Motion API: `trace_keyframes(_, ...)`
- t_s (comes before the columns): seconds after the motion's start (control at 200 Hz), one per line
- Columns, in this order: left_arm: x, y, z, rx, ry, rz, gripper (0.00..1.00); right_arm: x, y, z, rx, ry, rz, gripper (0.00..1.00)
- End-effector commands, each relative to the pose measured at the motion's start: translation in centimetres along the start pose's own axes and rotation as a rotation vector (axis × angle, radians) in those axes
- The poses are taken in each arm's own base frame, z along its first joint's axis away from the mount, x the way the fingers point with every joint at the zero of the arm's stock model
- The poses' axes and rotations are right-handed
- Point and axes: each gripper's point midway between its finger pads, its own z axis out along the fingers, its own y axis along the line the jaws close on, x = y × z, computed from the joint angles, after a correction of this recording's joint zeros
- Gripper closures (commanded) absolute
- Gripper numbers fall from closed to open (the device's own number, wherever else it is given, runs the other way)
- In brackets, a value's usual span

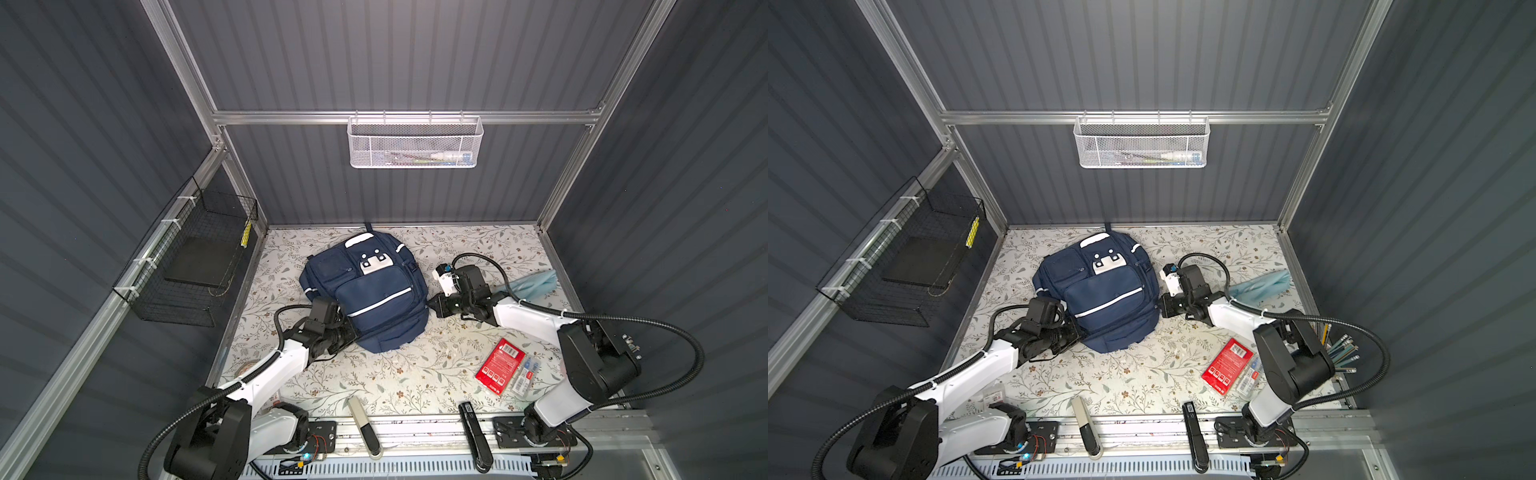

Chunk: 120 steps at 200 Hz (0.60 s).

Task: Pack the student bag

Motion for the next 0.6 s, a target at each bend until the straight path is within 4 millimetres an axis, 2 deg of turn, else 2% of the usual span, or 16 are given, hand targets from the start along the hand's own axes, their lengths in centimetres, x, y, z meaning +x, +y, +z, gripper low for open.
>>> trace_keyframes(0.0, -3.7, 0.9, -0.1, -0.092, -0.091, 0.060, 0.93, 0.9, 0.8, -2.5, 0.126, -0.017, -0.077, 1.00)
trace_keyframes(0.1, -6.2, -0.2, 0.1, -0.059, -0.121, 0.067, 0.92, 3.1, 4.3, -3.1, 0.089, 0.007, -0.106, 1.00)
trace_keyframes(0.175, -8.2, -0.5, 0.0, -0.077, -0.155, 0.090, 0.85, 3.9, 6.9, -3.1, 0.049, 0.008, -0.123, 1.00)
trace_keyframes(0.255, -10.4, 0.1, 0.1, -0.093, -0.176, 0.079, 0.69, 3.4, 9.7, -2.7, -0.019, -0.027, -0.115, 1.00)
trace_keyframes(0.355, -11.6, -0.1, -0.4, -0.087, -0.177, 0.077, 0.55, 1.8, 11.8, -1.1, -0.077, -0.059, -0.090, 1.00)
trace_keyframes(0.465, -10.2, -0.8, -3.2, -0.154, -0.224, 0.119, 0.39, -0.7, 13.6, 0.4, -0.101, -0.100, -0.089, 1.00)
trace_keyframes(0.53, -8.6, -1.1, -4.6, -0.107, -0.220, 0.075, 0.28, -1.6, 15.0, 1.0, -0.127, -0.126, -0.096, 1.00)
trace_keyframes(0.595, -6.8, -1.5, -5.3, -0.045, -0.214, 0.024, 0.21, -1.9, 15.9, 1.7, -0.145, -0.130, -0.103, 1.00)
